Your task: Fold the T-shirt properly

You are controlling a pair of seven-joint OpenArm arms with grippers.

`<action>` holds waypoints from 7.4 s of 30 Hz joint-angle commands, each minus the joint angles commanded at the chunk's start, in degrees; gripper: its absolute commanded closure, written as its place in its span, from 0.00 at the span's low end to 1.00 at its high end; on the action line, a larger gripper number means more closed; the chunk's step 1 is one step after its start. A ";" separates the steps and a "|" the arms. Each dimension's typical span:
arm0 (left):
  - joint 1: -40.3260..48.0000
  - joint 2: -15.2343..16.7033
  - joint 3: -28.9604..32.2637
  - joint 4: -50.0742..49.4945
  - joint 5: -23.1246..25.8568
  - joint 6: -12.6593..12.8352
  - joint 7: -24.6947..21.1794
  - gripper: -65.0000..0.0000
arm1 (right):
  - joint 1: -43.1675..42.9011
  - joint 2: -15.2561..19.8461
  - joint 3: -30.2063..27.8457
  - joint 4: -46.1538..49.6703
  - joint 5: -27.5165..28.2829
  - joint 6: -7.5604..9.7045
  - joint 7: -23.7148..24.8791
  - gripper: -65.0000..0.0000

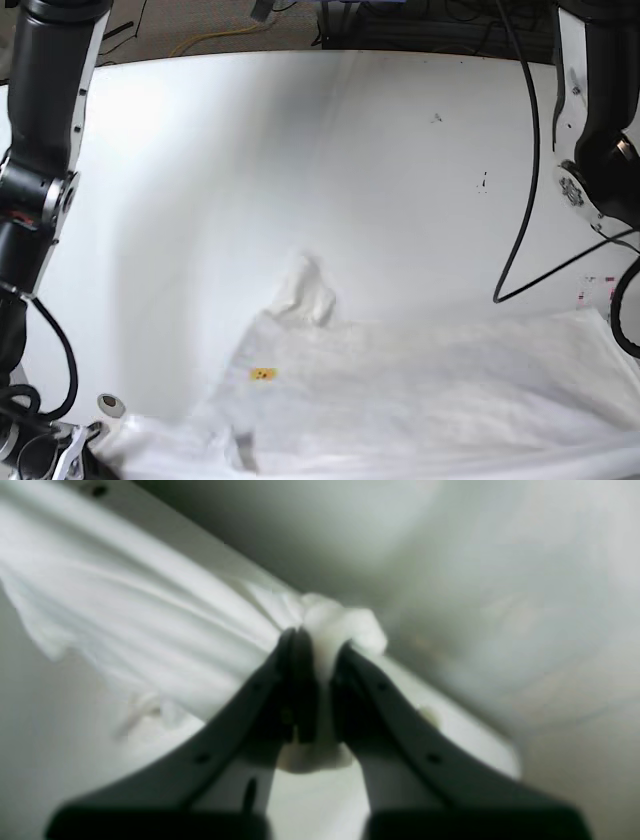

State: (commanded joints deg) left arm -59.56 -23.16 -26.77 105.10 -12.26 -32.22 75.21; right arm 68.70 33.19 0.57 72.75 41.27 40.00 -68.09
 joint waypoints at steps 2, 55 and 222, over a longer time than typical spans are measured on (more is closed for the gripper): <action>-3.87 -1.23 1.32 -2.37 0.00 0.00 0.00 1.00 | 3.87 0.88 -1.58 0.09 0.00 0.00 -1.23 1.00; 81.76 6.33 -9.67 9.93 0.09 -7.78 -9.32 1.00 | -90.11 -17.93 35.16 30.95 8.09 0.00 -6.42 1.00; 69.45 1.93 -1.32 -20.84 -6.15 -7.78 -19.96 0.93 | -72.79 -15.74 29.98 14.07 -26.55 0.00 14.59 1.00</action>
State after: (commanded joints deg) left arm 9.89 -21.23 -28.09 84.26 -18.42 -40.00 55.25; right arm -4.09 17.45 30.55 86.81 14.73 40.00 -53.49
